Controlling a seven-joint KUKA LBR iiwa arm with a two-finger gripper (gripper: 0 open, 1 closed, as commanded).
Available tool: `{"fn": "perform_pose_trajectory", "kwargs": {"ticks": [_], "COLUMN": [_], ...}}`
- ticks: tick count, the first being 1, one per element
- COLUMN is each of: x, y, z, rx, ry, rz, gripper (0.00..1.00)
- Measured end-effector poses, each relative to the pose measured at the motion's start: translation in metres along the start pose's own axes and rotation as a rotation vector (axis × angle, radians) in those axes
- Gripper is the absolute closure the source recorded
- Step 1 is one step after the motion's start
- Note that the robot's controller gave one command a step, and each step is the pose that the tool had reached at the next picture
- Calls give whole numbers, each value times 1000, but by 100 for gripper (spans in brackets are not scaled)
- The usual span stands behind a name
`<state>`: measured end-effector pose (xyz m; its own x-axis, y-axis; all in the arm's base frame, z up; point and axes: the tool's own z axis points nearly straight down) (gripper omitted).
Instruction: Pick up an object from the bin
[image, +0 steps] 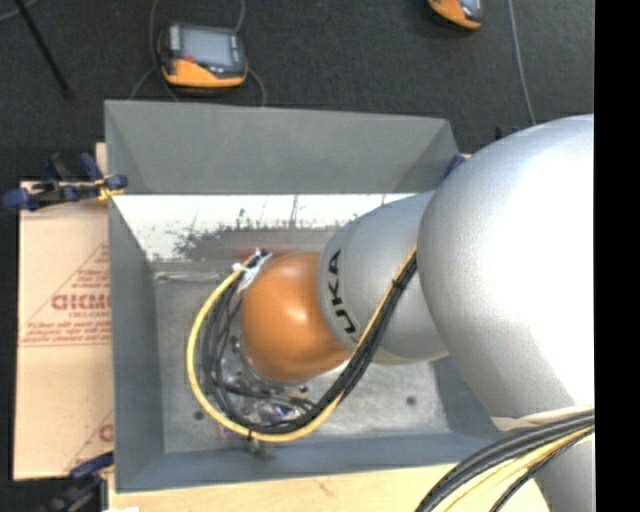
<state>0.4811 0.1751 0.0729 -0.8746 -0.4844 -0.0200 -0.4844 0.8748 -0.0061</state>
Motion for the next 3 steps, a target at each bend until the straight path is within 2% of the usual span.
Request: {"fn": "perform_pose_trajectory", "kwargs": {"ticks": [1, 2, 3], "x": [4, 0, 5], "y": [2, 1, 2], "z": [2, 0, 2], "rx": [-5, -3, -7], "ry": [14, 1, 15], "rz": [5, 8, 8], "gripper": [100, 0, 100]}}
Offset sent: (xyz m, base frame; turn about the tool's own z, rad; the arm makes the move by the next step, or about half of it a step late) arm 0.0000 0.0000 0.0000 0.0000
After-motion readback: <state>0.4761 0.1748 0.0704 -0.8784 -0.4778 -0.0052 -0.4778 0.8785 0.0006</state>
